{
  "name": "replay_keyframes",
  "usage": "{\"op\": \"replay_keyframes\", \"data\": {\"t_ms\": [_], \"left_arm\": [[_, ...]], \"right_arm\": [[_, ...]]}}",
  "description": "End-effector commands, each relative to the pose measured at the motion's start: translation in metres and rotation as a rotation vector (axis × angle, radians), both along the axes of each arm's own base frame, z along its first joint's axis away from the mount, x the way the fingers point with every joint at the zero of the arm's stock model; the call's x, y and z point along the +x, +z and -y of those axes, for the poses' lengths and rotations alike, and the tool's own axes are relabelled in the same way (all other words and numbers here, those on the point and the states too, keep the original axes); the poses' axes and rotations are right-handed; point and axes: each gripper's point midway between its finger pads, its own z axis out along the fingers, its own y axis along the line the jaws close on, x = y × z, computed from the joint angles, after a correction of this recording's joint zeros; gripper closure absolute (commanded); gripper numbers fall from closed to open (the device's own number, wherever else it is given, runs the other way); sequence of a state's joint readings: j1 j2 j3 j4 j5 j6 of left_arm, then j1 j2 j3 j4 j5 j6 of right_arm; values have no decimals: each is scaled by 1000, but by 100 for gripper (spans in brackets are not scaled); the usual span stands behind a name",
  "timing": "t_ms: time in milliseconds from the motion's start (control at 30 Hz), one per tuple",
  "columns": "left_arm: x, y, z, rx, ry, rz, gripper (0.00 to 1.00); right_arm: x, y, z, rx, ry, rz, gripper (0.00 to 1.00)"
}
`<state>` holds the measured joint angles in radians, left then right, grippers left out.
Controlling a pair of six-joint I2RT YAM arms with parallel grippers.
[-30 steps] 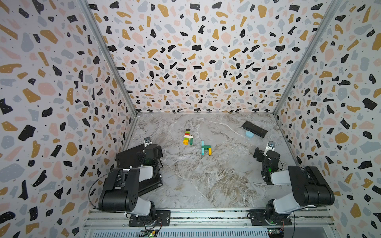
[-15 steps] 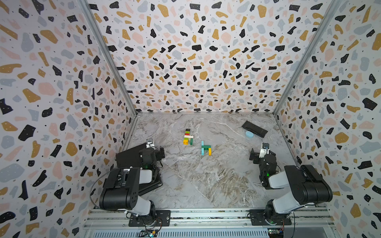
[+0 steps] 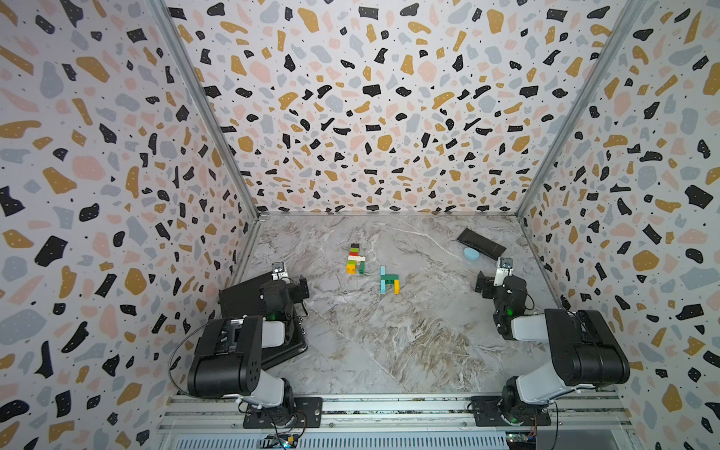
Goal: Assemble the letter h with lego
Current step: Reset both arms
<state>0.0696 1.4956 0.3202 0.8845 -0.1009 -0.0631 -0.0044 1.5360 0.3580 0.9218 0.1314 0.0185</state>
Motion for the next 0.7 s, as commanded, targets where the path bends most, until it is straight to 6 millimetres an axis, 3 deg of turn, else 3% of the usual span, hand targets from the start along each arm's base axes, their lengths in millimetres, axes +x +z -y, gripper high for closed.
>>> {"op": "replay_keyframes", "data": {"t_ms": [0, 667], "left_arm": [[-2, -2, 5, -23, -24, 5, 1], [1, -4, 6, -22, -29, -7, 1]], "right_arm": [[-3, -5, -6, 29, 23, -36, 1], [-4, -5, -6, 31, 26, -28, 0]]}}
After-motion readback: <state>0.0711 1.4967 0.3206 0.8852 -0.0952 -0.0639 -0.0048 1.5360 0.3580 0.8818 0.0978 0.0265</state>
